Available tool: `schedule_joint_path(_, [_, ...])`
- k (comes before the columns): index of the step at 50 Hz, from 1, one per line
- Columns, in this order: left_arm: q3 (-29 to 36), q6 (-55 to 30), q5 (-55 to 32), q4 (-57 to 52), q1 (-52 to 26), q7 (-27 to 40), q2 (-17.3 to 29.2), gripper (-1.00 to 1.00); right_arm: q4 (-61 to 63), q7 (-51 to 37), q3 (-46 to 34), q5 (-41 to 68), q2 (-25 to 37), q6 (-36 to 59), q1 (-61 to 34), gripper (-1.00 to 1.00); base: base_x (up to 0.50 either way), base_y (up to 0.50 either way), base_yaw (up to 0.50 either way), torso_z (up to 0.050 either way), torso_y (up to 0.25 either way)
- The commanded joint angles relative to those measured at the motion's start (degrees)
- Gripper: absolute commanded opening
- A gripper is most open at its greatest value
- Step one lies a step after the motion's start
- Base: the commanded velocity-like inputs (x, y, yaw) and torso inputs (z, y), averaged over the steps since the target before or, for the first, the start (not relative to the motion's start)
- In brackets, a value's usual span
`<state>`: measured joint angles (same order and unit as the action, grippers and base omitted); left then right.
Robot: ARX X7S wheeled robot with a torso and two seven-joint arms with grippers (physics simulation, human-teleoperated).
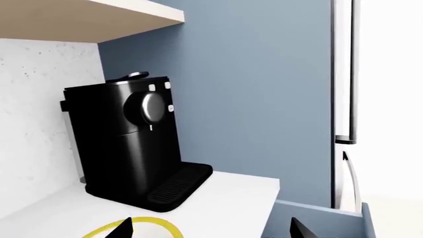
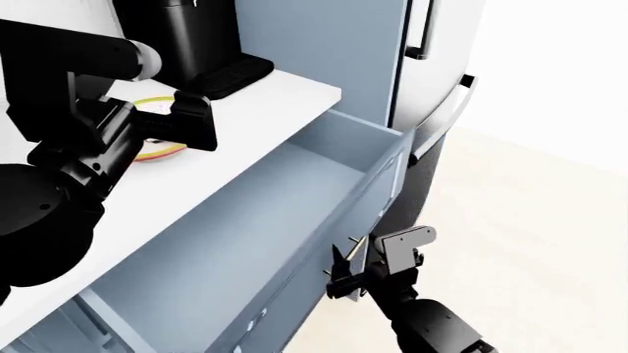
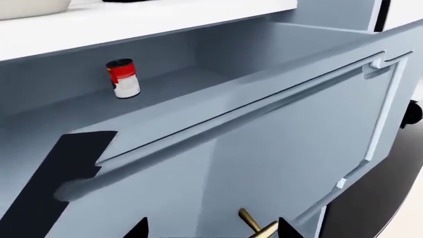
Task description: Place the bar in the bowl and close the drawer.
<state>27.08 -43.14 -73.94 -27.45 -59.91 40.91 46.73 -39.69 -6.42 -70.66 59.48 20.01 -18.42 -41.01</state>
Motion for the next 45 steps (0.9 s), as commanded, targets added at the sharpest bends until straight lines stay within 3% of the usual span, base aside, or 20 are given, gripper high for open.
schedule_joint_path(1, [0.26, 0.08, 0.28, 0.03, 0.13, -0.04, -0.21, 1.0, -1.42, 5.03, -3.87, -3.1, -5.3, 1.58, -2.35, 1.0, 0.0, 0.0, 0.0, 0.0, 0.0])
schedule_joint_path(20, [0.48, 0.46, 0.37, -0.18, 0.49, -0.09, -0.67, 1.0, -8.81, 9.37, -3.63, -2.98, -11.41, 1.91, -4.4, 1.0, 0.0, 0.0, 0.0, 0.0, 0.0])
schedule_joint_path(29, [0.65, 0.57, 0.44, -0.14, 0.52, -0.13, -0.98, 1.0, -9.27, 9.46, -3.31, -2.78, -11.48, 2.04, -4.58, 1.0, 0.0, 0.0, 0.0, 0.0, 0.0])
schedule_joint_path(45, [-0.04, 2.3, -1.92, -6.56, 5.23, 2.27, 0.18, 1.0, 39.02, -16.99, -3.65, -4.07, 19.07, 9.18, -3.61, 1.0, 0.0, 0.0, 0.0, 0.0, 0.0])
